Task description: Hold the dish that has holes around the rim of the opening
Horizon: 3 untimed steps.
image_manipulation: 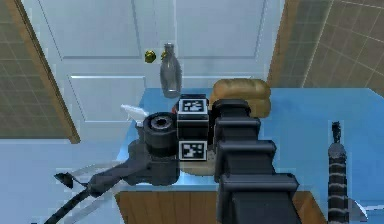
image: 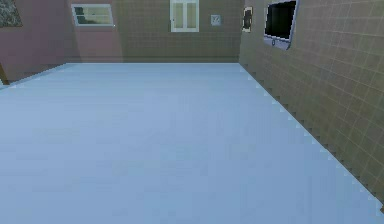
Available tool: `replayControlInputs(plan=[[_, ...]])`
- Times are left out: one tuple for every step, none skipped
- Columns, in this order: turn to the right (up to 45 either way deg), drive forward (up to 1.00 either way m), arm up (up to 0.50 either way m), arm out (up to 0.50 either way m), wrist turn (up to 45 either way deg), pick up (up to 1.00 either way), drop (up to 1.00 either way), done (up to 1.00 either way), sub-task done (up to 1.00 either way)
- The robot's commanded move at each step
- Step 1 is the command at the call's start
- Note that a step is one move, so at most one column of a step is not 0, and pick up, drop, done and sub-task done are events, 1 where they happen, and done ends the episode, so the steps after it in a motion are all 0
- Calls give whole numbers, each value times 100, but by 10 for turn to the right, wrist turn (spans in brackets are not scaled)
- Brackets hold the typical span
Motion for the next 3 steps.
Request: replayControlInputs(plan=[[0,0,0,0,450,0,0,0,0],[0,0,0,0,450,0,0,0,0],[0,0,0,0,150,0,0,0,0]])
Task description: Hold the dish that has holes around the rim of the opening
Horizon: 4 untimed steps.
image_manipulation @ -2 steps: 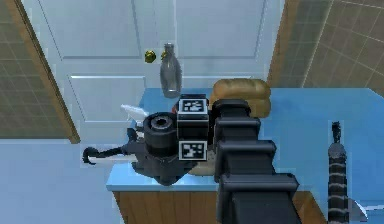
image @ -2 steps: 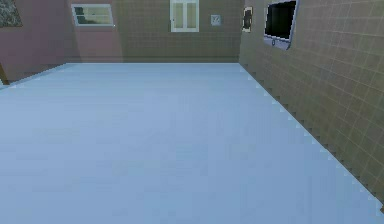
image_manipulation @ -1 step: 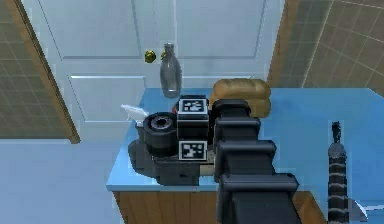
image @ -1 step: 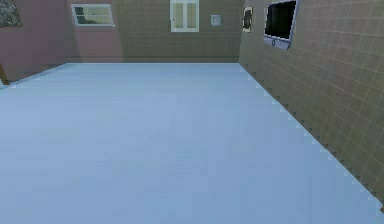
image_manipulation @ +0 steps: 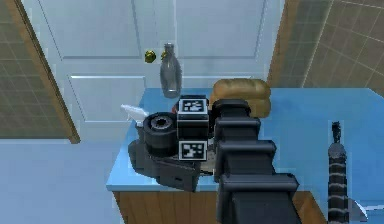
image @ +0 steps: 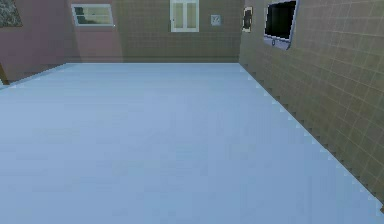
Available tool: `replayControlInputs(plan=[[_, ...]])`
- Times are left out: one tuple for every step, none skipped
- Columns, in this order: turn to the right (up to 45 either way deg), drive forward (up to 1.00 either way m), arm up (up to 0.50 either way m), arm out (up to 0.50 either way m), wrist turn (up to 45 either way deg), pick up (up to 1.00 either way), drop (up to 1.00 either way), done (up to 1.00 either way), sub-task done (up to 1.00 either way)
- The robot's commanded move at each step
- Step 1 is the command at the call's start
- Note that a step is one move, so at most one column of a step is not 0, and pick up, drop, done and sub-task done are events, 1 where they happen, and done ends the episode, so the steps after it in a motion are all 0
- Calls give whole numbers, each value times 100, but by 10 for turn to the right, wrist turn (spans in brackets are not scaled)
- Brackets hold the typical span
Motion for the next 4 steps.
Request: replayControlInputs(plan=[[0,0,-12,0,0,0,0,0,0],[0,0,0,0,0,100,0,0,0],[0,0,10,0,0,0,0,0,0],[0,0,0,0,0,0,0,100,0]])
